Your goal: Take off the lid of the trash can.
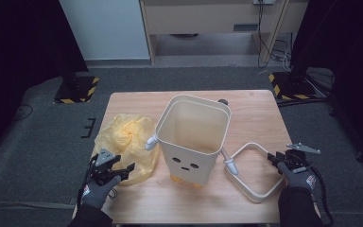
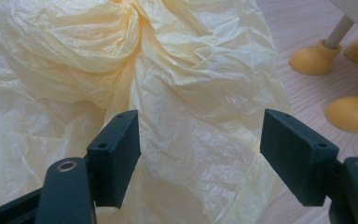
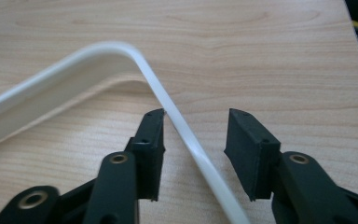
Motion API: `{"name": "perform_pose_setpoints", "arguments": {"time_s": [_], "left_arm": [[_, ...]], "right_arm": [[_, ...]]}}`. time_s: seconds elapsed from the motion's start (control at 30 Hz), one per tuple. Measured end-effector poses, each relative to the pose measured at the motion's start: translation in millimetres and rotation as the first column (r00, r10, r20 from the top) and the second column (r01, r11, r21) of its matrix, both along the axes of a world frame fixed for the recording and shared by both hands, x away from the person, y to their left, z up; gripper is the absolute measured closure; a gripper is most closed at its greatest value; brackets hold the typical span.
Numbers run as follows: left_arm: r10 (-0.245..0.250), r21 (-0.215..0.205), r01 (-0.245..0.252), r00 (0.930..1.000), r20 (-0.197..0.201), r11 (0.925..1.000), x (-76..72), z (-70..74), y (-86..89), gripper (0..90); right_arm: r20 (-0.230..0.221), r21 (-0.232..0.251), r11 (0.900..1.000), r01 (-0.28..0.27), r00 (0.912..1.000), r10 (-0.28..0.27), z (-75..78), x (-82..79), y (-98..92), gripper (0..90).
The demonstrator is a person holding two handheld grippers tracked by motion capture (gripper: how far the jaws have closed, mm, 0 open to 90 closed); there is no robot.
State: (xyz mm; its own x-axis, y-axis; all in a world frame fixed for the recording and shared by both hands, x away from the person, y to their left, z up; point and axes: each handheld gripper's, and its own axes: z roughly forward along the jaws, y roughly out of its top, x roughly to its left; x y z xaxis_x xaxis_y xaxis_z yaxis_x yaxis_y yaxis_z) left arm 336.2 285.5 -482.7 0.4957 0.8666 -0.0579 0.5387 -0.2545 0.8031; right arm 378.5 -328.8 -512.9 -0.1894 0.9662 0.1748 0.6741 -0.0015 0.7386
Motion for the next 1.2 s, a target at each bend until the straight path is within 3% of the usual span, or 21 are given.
{"name": "perform_pose_setpoints", "arguments": {"time_s": [0.17,0.27,0.4,0.53,0.7,0.97,1.2], "left_arm": [[0.005,-0.013,-0.005,1.0,0.005,0.9999,-0.1,0.0,0.9,27.8],[0.006,-0.016,-0.006,0.9999,0.013,0.9999,-0.5,0.6,1.1,27.7],[0.006,-0.02,-0.005,0.9995,0.03,0.9998,-1.2,2.2,1.2,27.8],[0.016,-0.033,-0.015,0.9987,0.049,0.9993,-2.0,4.4,2.8,27.7],[0.028,-0.051,-0.023,0.9959,0.086,0.9984,-3.9,8.7,4.0,27.8],[0.079,-0.099,-0.063,0.9829,0.166,0.9931,-7.2,20.5,10.6,27.8],[0.118,-0.113,-0.096,0.9715,0.205,0.9889,-2.0,29.5,15.2,27.8]], "right_arm": [[0.014,-0.01,1.0,-0.016,0.9998,0.016,1.9,0.4,0.3,58.3],[0.018,-0.013,1.0,-0.026,0.9995,0.026,6.7,-0.4,2.3,65.6],[-0.014,-0.061,0.997,-0.05,0.9987,0.049,6.1,-0.2,5.0,71.1],[-0.036,-0.089,0.995,-0.041,0.9986,0.038,4.2,0.3,4.5,71.3],[-0.02,-0.118,0.993,-0.029,0.9994,0.027,4.5,2.3,2.3,71.8],[0.019,-0.067,0.997,-0.032,0.9993,0.033,10.6,-0.6,4.2,61.9],[0.043,-0.021,1.0,-0.011,0.999,0.012,17.7,-4.6,4.5,53.3]]}}
